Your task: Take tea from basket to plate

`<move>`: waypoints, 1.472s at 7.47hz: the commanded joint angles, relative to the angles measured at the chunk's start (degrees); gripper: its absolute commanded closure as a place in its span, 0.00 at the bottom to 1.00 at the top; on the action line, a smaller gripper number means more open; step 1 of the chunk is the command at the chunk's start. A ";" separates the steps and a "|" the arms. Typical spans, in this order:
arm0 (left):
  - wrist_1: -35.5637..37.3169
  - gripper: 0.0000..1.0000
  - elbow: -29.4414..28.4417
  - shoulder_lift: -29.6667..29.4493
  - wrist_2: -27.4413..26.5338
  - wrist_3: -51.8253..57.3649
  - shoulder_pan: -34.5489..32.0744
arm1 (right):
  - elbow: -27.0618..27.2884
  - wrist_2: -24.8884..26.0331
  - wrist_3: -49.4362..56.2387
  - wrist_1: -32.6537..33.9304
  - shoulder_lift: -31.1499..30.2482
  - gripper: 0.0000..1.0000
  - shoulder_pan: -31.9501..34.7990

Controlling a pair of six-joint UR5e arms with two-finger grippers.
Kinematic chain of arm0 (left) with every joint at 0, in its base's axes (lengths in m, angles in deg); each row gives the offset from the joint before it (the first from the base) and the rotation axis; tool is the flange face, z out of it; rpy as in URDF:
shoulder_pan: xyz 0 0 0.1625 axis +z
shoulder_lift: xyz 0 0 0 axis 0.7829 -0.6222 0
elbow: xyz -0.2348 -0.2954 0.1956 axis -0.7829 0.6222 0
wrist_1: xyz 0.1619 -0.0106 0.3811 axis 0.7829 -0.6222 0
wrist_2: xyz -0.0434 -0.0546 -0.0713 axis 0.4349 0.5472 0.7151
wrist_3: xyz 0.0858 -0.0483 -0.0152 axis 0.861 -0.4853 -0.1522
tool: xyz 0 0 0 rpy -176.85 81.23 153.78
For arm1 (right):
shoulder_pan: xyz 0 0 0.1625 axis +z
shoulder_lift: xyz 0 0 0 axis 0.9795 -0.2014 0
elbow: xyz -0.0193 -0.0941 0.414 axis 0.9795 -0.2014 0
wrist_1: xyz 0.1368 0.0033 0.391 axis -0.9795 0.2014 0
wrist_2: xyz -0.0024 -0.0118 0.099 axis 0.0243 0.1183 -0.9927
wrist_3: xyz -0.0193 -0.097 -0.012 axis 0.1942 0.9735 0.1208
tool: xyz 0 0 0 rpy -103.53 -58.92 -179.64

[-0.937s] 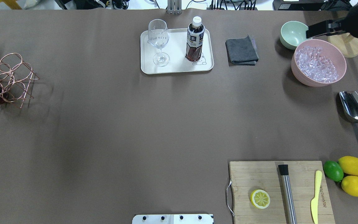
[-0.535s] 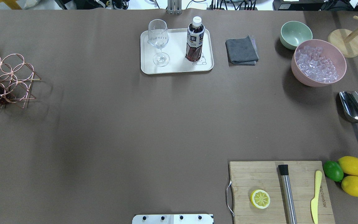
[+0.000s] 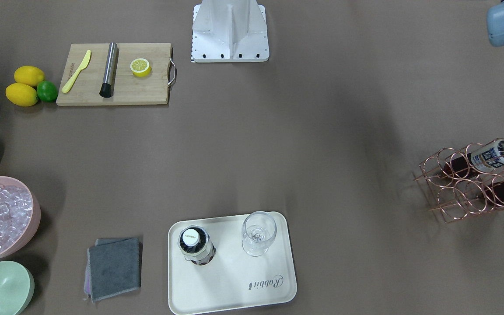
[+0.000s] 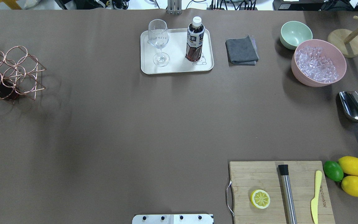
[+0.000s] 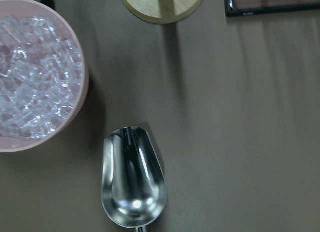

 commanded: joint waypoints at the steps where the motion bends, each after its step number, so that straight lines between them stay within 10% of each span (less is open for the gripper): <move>1: -0.06 0.91 0.64 -0.01 0.91 -3.86 0.08 | -6.58 -0.25 2.04 -0.31 -0.15 0.00 0.16; 2: -0.06 0.06 0.73 0.08 0.91 -3.86 0.08 | -7.38 -0.25 2.48 -0.31 -0.06 0.00 0.16; 11: 0.29 0.01 1.78 0.00 1.26 -3.86 -2.28 | -6.60 -0.51 2.57 -0.31 -1.55 0.00 0.16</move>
